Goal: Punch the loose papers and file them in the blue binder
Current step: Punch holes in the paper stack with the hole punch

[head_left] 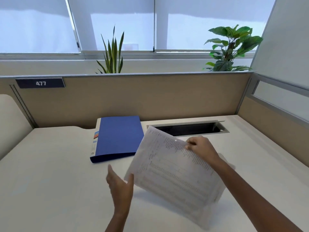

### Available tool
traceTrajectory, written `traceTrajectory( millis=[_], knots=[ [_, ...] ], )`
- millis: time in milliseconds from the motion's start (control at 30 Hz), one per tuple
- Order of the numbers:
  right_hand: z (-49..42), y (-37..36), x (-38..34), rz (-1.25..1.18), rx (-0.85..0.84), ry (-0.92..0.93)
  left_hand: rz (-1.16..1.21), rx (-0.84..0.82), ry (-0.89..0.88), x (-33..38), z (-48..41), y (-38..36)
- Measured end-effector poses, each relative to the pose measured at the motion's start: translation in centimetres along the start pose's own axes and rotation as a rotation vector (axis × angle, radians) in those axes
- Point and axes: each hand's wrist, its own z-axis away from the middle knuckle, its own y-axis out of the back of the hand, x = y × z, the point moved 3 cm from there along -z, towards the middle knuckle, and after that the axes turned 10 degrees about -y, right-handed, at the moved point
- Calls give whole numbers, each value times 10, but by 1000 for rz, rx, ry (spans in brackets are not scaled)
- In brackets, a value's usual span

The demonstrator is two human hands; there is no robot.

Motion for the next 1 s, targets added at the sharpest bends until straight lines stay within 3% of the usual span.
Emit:
traceTrajectory(
  millis=[100, 200, 300, 367, 500, 667, 767, 867, 1000],
  knots=[
    [5, 8, -24, 281, 20, 137, -273, 107, -538, 49, -7, 14],
    [13, 9, -45, 517, 31, 262, -474, -100, -881, 87, -6, 6],
    [20, 1, -61, 644, 26, 407, -701, -500, -773, 95, -7, -14],
    [22, -5, -69, 690, 22, 486, -728, -646, -682, 93, -6, -21],
    [26, -13, -71, 676, 63, 540, -631, -599, -607, 85, -12, -22],
    [40, -9, -62, 500, 534, 551, -375, -530, -420, 69, -25, -18],
    [42, -13, -38, 286, 632, 435, -176, -475, -255, 56, -31, -14],
    [40, -30, 0, 37, 474, 155, 11, -424, -113, 44, -32, -17],
    [45, -59, 49, -421, -10, -370, 183, -385, 62, 30, -26, -28]
  ],
)
